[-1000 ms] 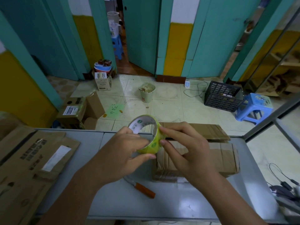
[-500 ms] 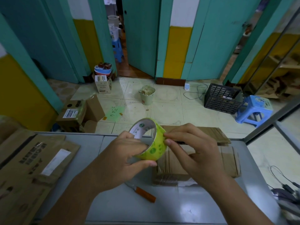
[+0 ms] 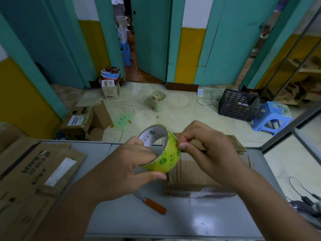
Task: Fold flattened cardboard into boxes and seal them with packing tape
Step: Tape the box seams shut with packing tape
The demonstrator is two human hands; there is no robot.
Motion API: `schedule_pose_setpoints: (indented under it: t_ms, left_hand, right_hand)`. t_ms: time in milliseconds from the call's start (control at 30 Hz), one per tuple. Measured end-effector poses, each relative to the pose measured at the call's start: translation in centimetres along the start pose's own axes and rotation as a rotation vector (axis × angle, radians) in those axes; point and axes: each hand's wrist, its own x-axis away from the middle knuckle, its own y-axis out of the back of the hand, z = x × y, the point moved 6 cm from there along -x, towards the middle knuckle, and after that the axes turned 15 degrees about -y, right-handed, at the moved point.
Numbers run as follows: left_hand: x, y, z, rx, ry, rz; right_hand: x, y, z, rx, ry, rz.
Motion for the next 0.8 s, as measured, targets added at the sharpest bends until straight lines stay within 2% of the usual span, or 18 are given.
schedule_pose_setpoints:
  t_ms: [200, 333, 400, 467, 533, 667, 800]
  left_hand:
    - [0.2, -0.1, -0.4, 0.073, 0.044, -0.022]
    - [0.1, 0.1, -0.2, 0.035, 0.100, -0.053]
    - [0.0, 0.5, 0.0, -0.028, 0.082, -0.084]
    - [0.0, 0.9, 0.0, -0.130, 0.036, -0.099]
    - [0.0, 0.9, -0.1, -0.271, -0.025, -0.117]
    - [-0.4, -0.1, -0.7, -0.522, -0.160, -0.166]
    - [-0.5, -1.0, -0.9, -0.568, -0.193, -0.204]
  right_hand:
    - [0.3, -0.7, 0.4, 0.035, -0.028, 0.047]
    - [0.7, -1.1, 0.6, 0.057, 0.003, 0.062]
    - [1.0, -0.9, 0.2, -0.006, -0.042, -0.013]
    - [1.4, -0.4, -0.7, -0.175, -0.174, -0.145]
    - [1.7, -0.5, -1.4, -0.320, -0.293, -0.198]
    - [2.2, -1.6, -0.6, -0.395, -0.306, -0.221]
    - [2.5, -1.7, -0.9, -0.451, -0.337, -0.289]
